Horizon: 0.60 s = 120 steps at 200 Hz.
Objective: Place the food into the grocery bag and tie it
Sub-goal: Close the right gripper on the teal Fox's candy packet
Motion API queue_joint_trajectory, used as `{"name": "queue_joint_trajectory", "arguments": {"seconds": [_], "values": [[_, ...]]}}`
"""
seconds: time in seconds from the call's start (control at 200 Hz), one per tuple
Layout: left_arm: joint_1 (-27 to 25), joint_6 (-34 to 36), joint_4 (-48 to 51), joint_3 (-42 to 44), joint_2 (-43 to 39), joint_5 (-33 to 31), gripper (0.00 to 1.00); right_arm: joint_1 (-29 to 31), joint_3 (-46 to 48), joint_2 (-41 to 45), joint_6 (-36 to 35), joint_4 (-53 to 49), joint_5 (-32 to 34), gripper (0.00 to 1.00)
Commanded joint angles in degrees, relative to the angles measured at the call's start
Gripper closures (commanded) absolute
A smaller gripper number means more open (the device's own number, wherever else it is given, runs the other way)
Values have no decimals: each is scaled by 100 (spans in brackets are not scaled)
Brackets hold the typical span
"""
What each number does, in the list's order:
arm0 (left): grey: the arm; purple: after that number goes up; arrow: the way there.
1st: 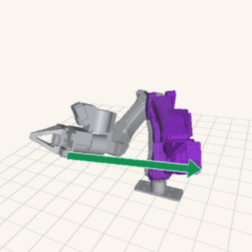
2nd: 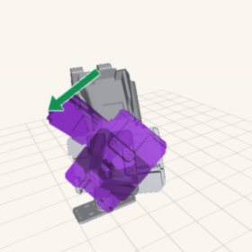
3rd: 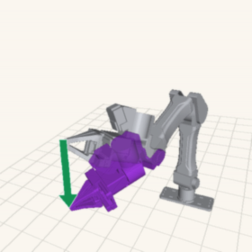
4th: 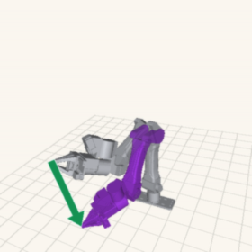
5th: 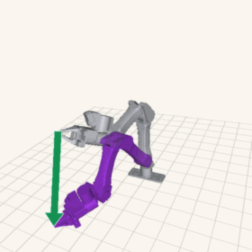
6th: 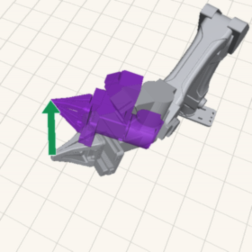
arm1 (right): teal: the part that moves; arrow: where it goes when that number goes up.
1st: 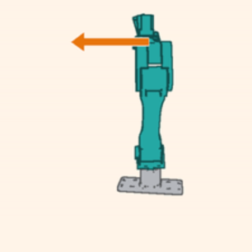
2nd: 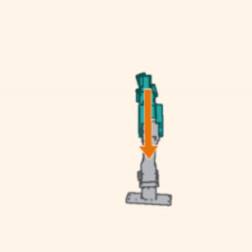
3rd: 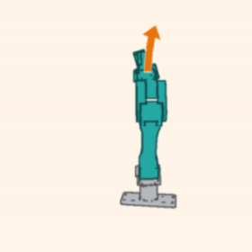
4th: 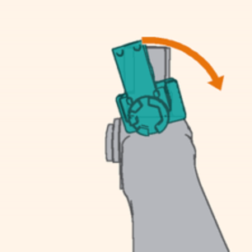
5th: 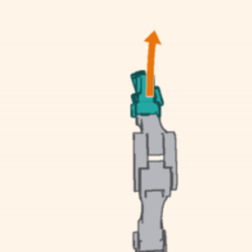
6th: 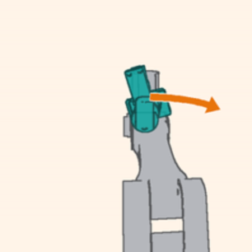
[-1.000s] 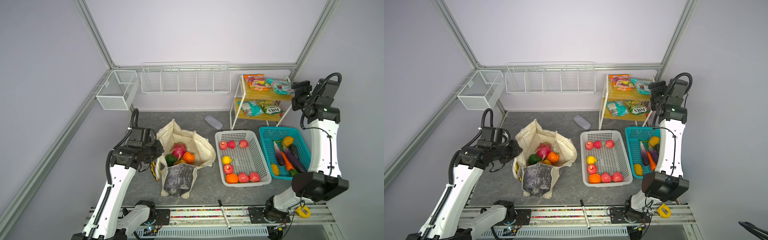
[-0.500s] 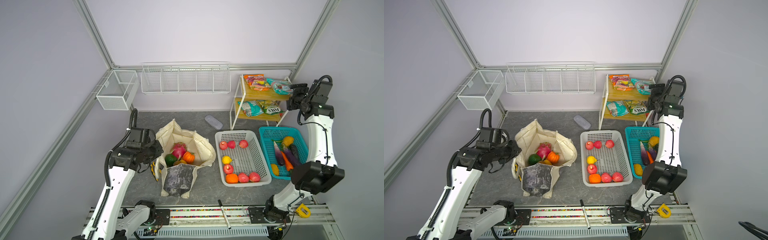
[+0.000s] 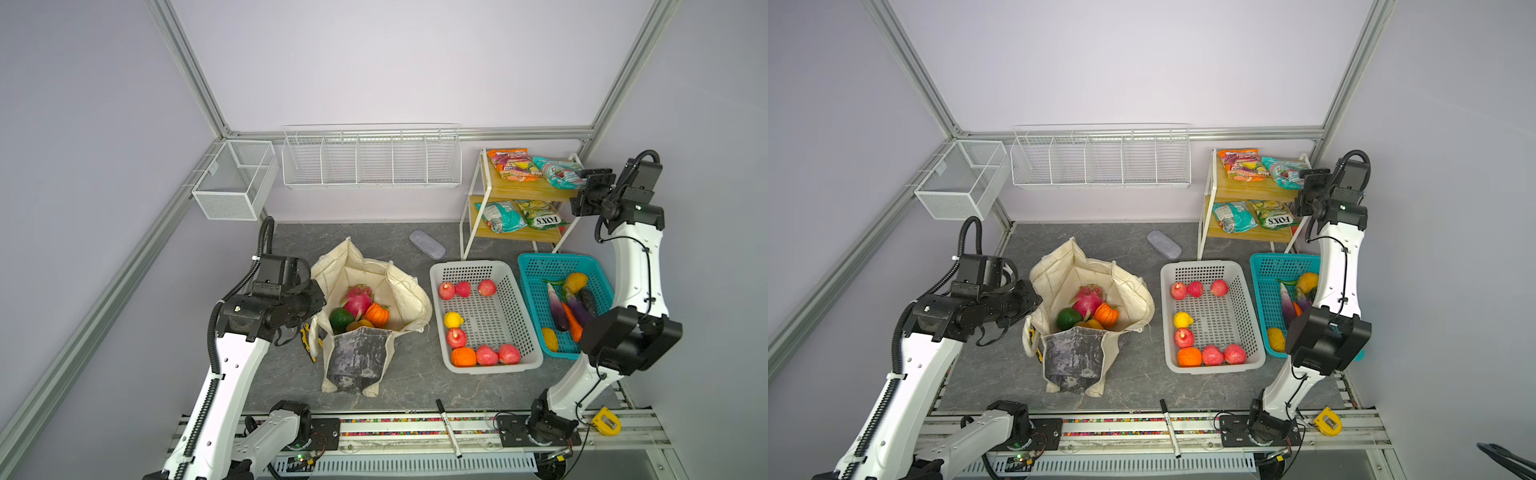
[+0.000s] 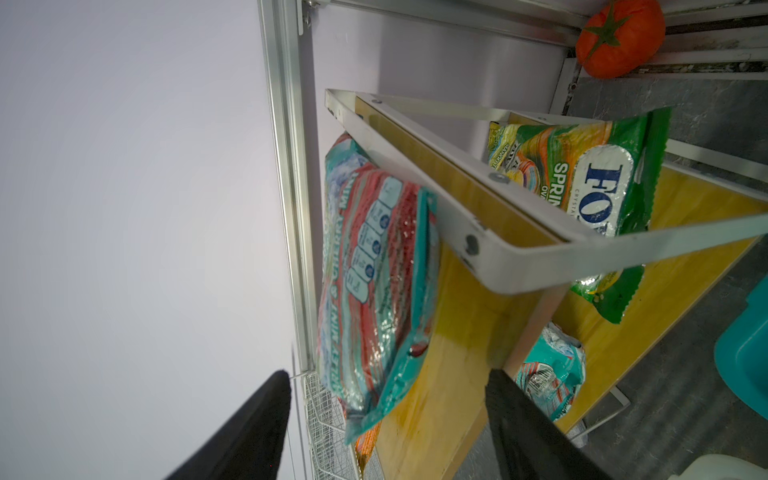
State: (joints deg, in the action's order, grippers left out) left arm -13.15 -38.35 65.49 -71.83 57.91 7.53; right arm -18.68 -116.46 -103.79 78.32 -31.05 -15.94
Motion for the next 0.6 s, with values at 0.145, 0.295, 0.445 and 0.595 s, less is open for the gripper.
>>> {"name": "queue_joint_trajectory", "arguments": {"seconds": [0.145, 0.295, 0.445, 0.595], "values": [[22, 37, 69, -220, -64, -50, 99, -33, -291, -269, 264, -9, -262, 41], [23, 47, 69, -215, -66, -50, 99, -36, -289, -306, 314, 0, -203, 42], [23, 53, 36, -191, -44, -50, 99, -35, -381, -413, 377, 11, -159, 48], [23, 44, 8, -163, -34, -50, 99, -23, -377, -432, 410, 7, -105, 60]]}}
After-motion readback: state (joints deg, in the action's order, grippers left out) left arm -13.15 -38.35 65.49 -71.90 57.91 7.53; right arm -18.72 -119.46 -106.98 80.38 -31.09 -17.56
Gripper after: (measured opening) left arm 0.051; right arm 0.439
